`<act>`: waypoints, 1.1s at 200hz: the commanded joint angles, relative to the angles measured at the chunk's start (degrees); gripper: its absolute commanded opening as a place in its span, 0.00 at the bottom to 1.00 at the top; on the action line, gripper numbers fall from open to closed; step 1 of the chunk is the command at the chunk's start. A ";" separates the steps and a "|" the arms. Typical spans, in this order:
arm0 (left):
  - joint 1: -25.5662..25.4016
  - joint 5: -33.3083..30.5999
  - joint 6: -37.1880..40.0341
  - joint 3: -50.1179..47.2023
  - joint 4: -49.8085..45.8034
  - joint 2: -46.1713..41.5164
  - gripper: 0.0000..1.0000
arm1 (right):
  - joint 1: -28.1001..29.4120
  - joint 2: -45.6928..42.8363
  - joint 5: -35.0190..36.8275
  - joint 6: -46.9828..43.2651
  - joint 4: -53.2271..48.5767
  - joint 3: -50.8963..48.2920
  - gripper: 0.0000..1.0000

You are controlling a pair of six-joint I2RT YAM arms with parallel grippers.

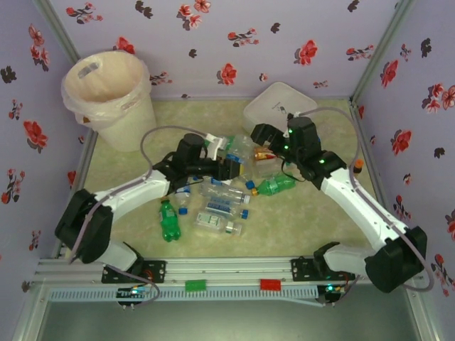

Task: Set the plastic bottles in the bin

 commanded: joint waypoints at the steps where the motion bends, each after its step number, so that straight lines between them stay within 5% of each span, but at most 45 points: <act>1: 3.03 -9.09 5.19 3.44 -11.14 -5.04 0.48 | -1.72 -1.51 2.23 -1.78 -2.06 -1.30 1.00; 62: 19.09 -14.54 11.60 23.00 -25.19 -7.39 0.47 | -1.45 -1.44 -0.02 2.24 4.40 -10.01 1.00; 123: 34.48 -16.23 15.29 48.38 -33.05 3.99 0.48 | -0.33 1.26 -1.83 2.49 5.55 -11.01 1.00; 220: 43.49 -27.43 20.00 80.57 -46.13 32.87 0.48 | 2.54 0.20 4.28 -2.64 -1.25 -8.72 1.00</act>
